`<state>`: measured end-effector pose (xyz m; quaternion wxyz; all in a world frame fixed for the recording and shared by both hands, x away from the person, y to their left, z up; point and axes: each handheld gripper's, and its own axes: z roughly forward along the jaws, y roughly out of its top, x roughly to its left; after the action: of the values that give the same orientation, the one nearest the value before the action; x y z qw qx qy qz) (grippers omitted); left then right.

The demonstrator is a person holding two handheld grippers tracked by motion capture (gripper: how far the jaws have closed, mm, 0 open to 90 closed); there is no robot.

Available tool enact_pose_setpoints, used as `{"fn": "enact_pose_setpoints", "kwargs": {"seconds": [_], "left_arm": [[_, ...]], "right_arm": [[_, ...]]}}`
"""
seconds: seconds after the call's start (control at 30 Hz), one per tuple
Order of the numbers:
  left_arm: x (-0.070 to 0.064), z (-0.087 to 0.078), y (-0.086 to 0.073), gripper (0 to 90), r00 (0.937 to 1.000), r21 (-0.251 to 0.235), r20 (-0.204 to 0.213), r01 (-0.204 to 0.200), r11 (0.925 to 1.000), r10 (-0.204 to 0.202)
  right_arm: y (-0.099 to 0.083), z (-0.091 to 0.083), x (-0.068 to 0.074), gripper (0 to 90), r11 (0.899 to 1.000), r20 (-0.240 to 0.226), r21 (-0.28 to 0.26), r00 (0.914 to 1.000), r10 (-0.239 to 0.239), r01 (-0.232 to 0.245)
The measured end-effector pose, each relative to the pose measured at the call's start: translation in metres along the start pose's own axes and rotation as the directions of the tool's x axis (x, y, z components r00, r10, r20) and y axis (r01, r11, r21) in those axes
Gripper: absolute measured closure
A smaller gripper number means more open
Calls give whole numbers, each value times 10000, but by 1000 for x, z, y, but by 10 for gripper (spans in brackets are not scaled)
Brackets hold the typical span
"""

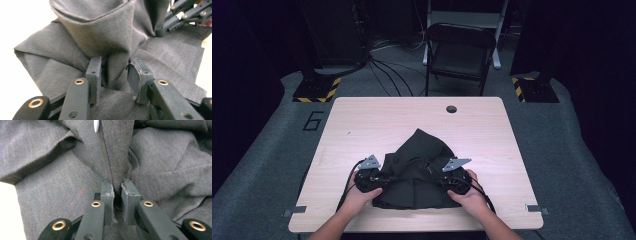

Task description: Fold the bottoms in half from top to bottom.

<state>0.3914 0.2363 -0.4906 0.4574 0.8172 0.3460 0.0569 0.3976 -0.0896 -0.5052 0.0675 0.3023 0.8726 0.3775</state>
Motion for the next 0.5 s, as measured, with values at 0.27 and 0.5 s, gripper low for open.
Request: {"fn": "enact_pose_setpoints", "kwargs": {"seconds": [0.27,0.5], "left_arm": [[10,-25,32,539,9988,-553,-487,55,9985,-82],[21,-18,67,474,9949,-429,-941,312,9986,-352]], "right_arm": [[-3,1,-1,813,9999,-65,-148,9999,89,-90],[-3,1,0,813,9999,55,-144,10000,26,-25]]}}
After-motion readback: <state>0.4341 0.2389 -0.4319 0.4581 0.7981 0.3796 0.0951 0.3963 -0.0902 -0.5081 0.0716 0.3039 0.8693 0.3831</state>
